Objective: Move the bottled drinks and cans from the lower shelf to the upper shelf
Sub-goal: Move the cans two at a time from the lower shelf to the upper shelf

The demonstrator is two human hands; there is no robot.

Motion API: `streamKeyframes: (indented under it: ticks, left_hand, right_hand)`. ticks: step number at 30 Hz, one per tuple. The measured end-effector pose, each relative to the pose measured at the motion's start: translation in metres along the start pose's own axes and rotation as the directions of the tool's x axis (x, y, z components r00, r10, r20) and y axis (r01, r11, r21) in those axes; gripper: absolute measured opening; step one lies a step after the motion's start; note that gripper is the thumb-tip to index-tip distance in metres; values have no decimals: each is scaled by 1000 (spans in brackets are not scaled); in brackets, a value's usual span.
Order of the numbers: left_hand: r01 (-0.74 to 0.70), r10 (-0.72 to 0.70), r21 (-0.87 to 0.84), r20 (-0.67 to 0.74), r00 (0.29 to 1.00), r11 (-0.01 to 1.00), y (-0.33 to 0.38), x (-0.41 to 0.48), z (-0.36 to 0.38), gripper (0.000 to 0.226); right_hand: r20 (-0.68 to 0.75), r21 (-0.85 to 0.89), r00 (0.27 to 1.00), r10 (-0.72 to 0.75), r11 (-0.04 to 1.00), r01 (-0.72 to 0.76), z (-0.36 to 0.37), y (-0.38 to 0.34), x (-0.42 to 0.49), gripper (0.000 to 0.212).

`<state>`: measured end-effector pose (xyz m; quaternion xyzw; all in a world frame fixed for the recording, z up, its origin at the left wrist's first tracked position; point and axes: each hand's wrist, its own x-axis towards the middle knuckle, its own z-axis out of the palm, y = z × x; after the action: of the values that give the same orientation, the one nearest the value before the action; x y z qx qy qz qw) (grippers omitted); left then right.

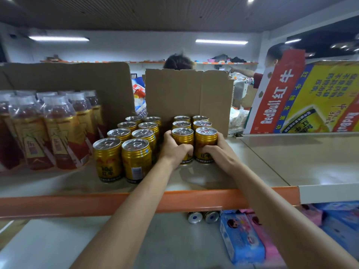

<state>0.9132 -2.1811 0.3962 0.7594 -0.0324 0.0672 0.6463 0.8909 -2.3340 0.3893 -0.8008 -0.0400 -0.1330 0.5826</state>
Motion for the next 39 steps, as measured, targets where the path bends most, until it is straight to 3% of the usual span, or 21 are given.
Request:
streamKeyframes:
  ticks: [9,13,22,32,36,39]
  left_hand:
    - [-27,27,-28,11,1000,999,-3,2,0,84]
    - [-33,33,-28,9,999,999,-4,1,0,91]
    - [-62,63,54,-18,998,997,-6,0,-1,81]
    - [-35,73,333,-100,992,942,-6,-14,-3,67]
    - [-21,70,371,-119,990,929,-4,-18,-2,67]
    - [3,51,388,-129,990,922,0,-20,-1,67]
  right_hand:
    - [-3,-13,1000,9,1000,-9,1,0,0,66]
    - [-10,-10,1000,-5,1000,5,2,0,-1,68]
    - [-28,-32,999,-22,999,21,3,5,-1,74]
    - [-109,-124,990,-94,989,80,5,5,-4,72]
    - [-92,-114,990,-106,989,95,2,6,-5,48]
    - [-84,-135,988,-127,984,115,3,9,-3,46]
